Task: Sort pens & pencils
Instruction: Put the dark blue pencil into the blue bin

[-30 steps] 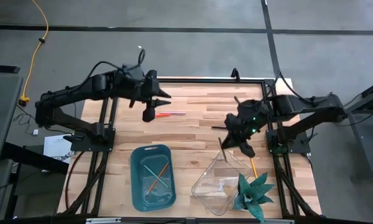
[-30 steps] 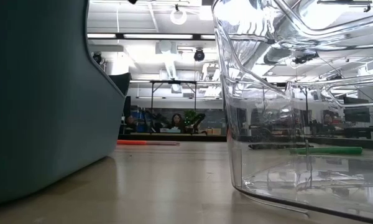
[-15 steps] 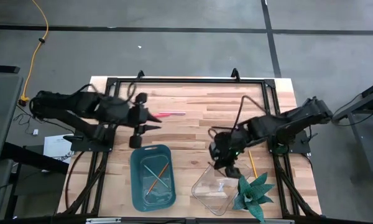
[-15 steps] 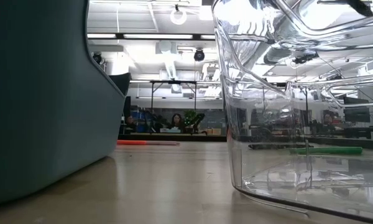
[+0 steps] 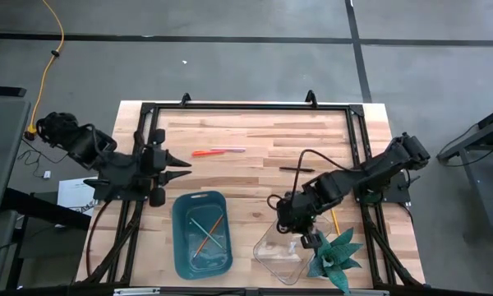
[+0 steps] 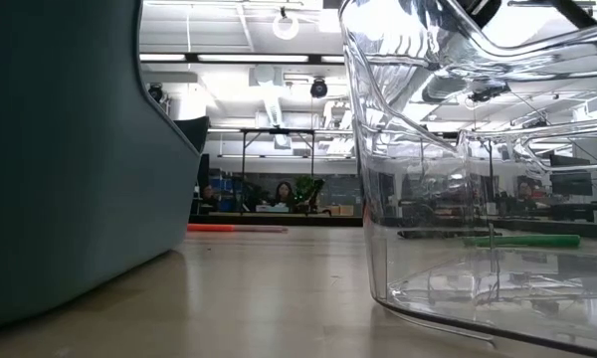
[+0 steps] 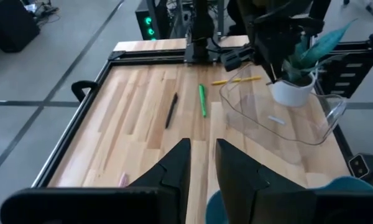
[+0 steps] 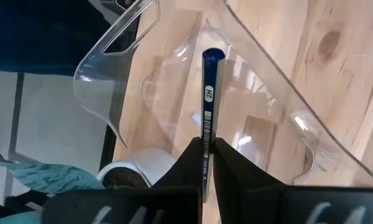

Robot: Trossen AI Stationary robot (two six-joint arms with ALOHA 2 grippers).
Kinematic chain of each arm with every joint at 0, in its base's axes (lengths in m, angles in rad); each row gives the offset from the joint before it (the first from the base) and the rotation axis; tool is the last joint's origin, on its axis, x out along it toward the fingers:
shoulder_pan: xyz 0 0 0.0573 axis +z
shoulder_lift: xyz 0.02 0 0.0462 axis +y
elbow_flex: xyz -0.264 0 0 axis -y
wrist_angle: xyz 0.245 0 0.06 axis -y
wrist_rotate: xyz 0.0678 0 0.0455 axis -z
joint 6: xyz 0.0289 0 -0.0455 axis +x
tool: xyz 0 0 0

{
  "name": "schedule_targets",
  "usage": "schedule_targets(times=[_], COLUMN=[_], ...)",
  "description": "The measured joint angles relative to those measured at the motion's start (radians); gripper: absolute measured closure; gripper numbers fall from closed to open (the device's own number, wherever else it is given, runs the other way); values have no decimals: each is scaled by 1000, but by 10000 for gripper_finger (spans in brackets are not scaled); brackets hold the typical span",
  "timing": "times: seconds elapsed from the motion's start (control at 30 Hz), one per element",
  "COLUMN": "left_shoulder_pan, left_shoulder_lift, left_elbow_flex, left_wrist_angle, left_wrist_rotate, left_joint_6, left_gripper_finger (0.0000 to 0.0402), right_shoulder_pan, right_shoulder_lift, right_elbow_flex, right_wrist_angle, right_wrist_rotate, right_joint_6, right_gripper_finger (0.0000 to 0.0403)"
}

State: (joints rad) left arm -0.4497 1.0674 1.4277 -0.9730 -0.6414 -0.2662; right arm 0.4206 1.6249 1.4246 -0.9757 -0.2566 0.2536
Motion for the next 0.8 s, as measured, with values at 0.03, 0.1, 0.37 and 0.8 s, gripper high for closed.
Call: schedule_targets(times=[0.03,0.1,0.37,0.8], left_shoulder_pan=[-5,-11,-9,-9], left_shoulder_lift=[2,6,6,6], left_elbow_flex=[0,0,0,0], left_wrist_angle=[0,-5,-34,-77], left_wrist_rotate=[-7,-16,-41,-53], left_joint_6=[-2,-4,-4,-28], left_gripper_finger=[339,339,341,341], right_shoulder_pan=[0,0,0,-19], right_shoulder_lift=[0,0,0,-9], right_elbow_flex=[0,0,0,3], right_wrist_angle=[-2,-3,0,171], right_wrist_rotate=[2,-5,-29,32], right_joint_6=[1,8,30,26], right_gripper_finger=[402,401,345,316])
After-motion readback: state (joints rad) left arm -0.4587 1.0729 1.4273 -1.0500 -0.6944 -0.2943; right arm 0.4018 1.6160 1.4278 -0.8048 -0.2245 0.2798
